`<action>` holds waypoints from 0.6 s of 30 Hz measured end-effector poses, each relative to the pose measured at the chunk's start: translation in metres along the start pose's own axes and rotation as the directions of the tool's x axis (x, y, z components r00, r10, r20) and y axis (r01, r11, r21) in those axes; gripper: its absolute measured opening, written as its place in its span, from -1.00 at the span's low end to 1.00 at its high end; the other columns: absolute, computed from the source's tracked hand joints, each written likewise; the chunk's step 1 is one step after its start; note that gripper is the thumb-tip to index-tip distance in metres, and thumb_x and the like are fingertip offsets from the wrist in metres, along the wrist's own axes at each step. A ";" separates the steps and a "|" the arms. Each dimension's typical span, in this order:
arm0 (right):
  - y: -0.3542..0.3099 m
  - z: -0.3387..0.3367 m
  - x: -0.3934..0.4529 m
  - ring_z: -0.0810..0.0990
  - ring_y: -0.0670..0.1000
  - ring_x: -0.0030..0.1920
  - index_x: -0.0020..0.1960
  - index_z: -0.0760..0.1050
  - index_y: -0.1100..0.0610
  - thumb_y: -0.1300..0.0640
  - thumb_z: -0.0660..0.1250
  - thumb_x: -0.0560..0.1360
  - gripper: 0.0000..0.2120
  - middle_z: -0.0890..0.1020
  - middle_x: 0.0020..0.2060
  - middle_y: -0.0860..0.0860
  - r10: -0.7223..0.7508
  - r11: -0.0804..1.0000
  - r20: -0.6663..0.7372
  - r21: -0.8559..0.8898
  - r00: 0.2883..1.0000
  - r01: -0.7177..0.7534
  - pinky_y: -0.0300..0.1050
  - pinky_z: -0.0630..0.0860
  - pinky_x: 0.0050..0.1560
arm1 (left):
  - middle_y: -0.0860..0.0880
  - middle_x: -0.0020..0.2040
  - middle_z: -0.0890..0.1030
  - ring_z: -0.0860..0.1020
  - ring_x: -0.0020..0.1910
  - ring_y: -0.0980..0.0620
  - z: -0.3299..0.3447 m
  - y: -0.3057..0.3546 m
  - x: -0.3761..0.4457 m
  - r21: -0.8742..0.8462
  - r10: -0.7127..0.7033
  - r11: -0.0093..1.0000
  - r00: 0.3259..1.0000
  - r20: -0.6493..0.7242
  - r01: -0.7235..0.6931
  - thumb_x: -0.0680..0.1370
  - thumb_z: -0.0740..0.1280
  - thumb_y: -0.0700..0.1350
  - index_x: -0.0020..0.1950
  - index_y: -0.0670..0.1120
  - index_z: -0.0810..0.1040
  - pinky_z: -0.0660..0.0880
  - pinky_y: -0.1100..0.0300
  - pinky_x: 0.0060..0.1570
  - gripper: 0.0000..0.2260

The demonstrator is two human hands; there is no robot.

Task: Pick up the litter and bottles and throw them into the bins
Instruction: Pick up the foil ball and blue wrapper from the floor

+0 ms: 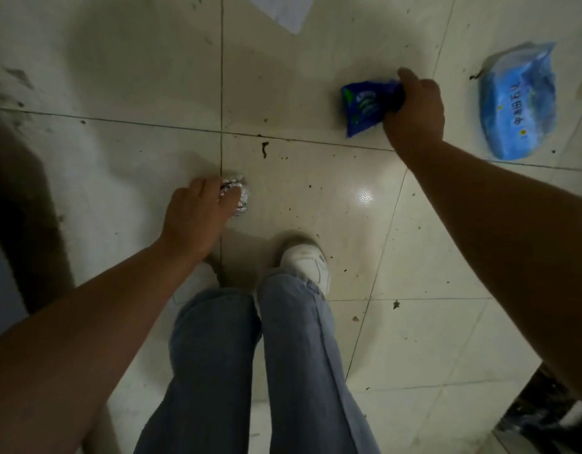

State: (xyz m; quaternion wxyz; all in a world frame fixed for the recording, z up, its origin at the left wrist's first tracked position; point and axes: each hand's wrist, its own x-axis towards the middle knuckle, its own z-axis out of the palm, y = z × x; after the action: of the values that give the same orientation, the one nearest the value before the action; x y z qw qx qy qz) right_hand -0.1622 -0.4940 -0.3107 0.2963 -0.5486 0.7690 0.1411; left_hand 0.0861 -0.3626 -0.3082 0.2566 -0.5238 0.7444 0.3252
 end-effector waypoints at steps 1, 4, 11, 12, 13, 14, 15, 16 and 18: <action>-0.002 0.005 0.001 0.42 0.18 0.29 0.40 0.26 0.14 0.29 0.17 0.53 -0.56 0.41 0.32 0.23 0.017 0.999 -0.022 0.030 1.000 -0.017 0.01 0.40 0.30 | -0.40 -0.27 0.64 0.63 -0.40 -0.34 -0.001 -0.002 0.002 -0.022 0.007 1.000 1.000 -0.014 -0.007 -0.13 0.66 -0.36 -0.12 -0.36 0.64 0.57 -0.05 -0.54 -0.39; -0.008 0.017 -0.008 0.52 0.17 0.21 0.32 0.37 0.19 0.33 0.16 0.51 -0.62 0.54 0.21 0.22 0.057 0.989 -0.061 0.136 0.997 -0.048 -0.04 0.46 0.21 | -0.43 -0.28 0.63 0.62 -0.41 -0.36 -0.010 -0.005 0.004 -0.062 0.015 0.998 1.000 0.004 -0.015 -0.03 0.63 -0.43 -0.10 -0.41 0.61 0.56 -0.06 -0.57 -0.47; -0.010 -0.003 -0.083 0.49 0.12 0.26 0.42 0.22 0.20 0.25 0.24 0.53 -0.52 0.50 0.27 0.21 0.090 0.910 0.045 0.403 0.995 -0.101 -0.07 0.43 0.28 | -0.40 0.17 0.51 0.52 0.09 -0.31 -0.072 0.019 -0.014 -0.190 -0.068 0.980 0.994 -0.081 0.052 0.55 0.30 -0.29 0.35 -0.32 0.38 0.49 -0.07 -0.03 -0.62; -0.006 -0.014 -0.098 0.49 0.12 0.25 0.41 0.22 0.21 0.26 0.24 0.53 -0.53 0.51 0.27 0.21 0.112 0.896 0.048 0.427 0.993 -0.122 -0.08 0.44 0.26 | -0.37 0.17 0.51 0.52 0.09 -0.29 -0.088 0.029 -0.020 -0.202 -0.073 0.978 0.994 -0.087 0.054 0.56 0.28 -0.27 0.33 -0.31 0.38 0.49 -0.05 -0.02 -0.65; 0.000 -0.027 -0.113 0.50 0.12 0.24 0.40 0.24 0.22 0.26 0.25 0.53 -0.54 0.52 0.26 0.21 0.139 0.880 0.049 0.453 0.989 -0.147 -0.10 0.45 0.23 | -0.35 0.18 0.51 0.52 0.10 -0.27 -0.107 0.040 -0.027 -0.207 -0.075 0.977 0.992 -0.098 0.054 0.57 0.27 -0.25 0.32 -0.30 0.39 0.48 -0.04 -0.01 -0.66; 0.006 -0.043 -0.129 0.50 0.12 0.24 0.38 0.26 0.23 0.27 0.25 0.52 -0.56 0.52 0.25 0.21 0.176 0.861 0.051 0.476 0.983 -0.179 -0.13 0.45 0.20 | -0.35 0.17 0.52 0.53 0.10 -0.28 -0.125 0.052 -0.035 -0.207 -0.067 0.977 0.990 -0.121 0.041 0.57 0.27 -0.25 0.31 -0.30 0.41 0.48 -0.05 0.01 -0.68; 0.014 -0.061 -0.145 0.51 0.12 0.22 0.35 0.30 0.25 0.27 0.25 0.52 -0.59 0.54 0.23 0.21 0.217 0.842 0.050 0.496 0.975 -0.213 -0.19 0.45 0.14 | -0.37 0.13 0.53 0.54 0.07 -0.30 -0.144 0.066 -0.044 -0.207 -0.036 0.978 0.986 -0.162 0.002 0.55 0.29 -0.28 0.27 -0.32 0.44 0.49 -0.06 -0.01 -0.70; 0.023 -0.080 -0.160 0.53 0.13 0.17 0.30 0.36 0.27 0.28 0.25 0.51 -0.64 0.56 0.19 0.23 0.261 0.820 0.046 0.516 0.964 -0.246 -0.26 0.43 0.02 | -0.41 0.05 0.56 0.57 -0.01 -0.34 -0.166 0.082 -0.053 -0.200 0.018 0.978 0.977 -0.211 -0.061 0.51 0.32 -0.32 0.19 -0.36 0.49 0.52 -0.08 -0.09 -0.73; 0.044 -0.123 -0.190 0.54 0.14 -0.03 0.14 0.45 0.32 0.29 0.24 0.49 -0.76 0.61 0.04 0.25 0.350 0.766 0.028 0.567 0.936 -0.303 -0.34 0.34 -0.25 | -0.46 -0.13 0.59 0.60 -0.20 -0.38 -0.210 0.119 -0.074 -0.155 0.116 0.976 0.966 -0.232 -0.154 0.42 0.38 -0.37 0.04 -0.42 0.55 0.56 -0.08 -0.28 -0.78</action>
State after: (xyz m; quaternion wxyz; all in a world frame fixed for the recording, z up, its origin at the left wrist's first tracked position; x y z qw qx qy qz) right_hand -0.1980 -0.4002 -0.1032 0.3846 -0.2994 0.8708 -0.0646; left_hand -0.0114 -0.4473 -0.0914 0.1030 -0.5249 0.7715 0.3445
